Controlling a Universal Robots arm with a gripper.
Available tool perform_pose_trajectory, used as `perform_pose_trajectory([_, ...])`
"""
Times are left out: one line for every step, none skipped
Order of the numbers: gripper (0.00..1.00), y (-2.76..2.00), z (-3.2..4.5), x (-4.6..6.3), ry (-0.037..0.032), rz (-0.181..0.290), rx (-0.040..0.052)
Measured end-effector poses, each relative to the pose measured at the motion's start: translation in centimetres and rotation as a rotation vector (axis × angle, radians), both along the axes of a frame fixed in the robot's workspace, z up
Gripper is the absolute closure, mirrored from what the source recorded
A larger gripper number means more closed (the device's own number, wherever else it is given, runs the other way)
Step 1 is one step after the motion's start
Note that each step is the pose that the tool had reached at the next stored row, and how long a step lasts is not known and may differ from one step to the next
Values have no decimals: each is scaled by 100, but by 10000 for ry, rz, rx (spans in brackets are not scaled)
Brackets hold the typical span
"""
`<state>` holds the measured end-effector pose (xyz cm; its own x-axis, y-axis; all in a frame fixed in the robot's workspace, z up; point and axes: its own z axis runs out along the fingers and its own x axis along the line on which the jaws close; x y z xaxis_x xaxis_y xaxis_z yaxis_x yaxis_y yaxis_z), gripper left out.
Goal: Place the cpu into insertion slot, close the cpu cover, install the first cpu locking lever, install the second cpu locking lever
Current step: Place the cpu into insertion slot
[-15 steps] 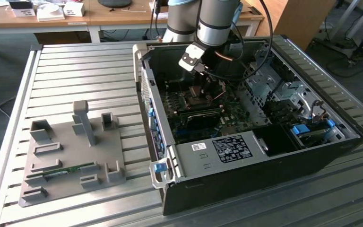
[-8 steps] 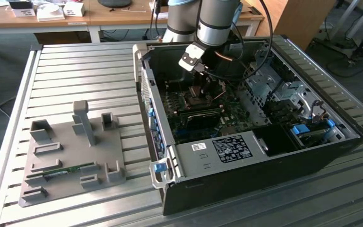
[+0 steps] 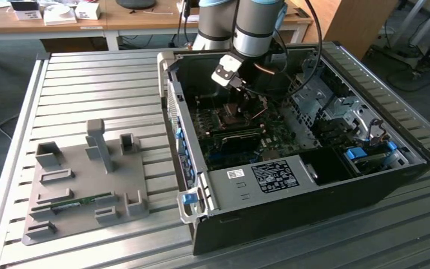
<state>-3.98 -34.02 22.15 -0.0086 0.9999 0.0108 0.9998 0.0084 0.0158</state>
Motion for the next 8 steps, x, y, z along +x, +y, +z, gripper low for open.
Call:
perform_pose_trajectory([46, 0, -8, 0, 0, 0, -1])
perform_pose_trajectory([46, 0, -16, 0, 0, 0, -1])
perform_pose_trajectory([46, 0, -26, 0, 1, 0, -2])
perform_pose_trajectory([46, 0, -37, 0, 1, 0, -3])
perform_pose_trajectory([46, 0, -47, 0, 0, 0, -3])
perform_pose_trajectory([46, 0, -56, 0, 1, 0, -5])
perform_pose_trajectory([46, 0, -65, 0, 1, -1, -6])
perform_pose_trajectory([46, 0, -74, 0, 0, -1, -6])
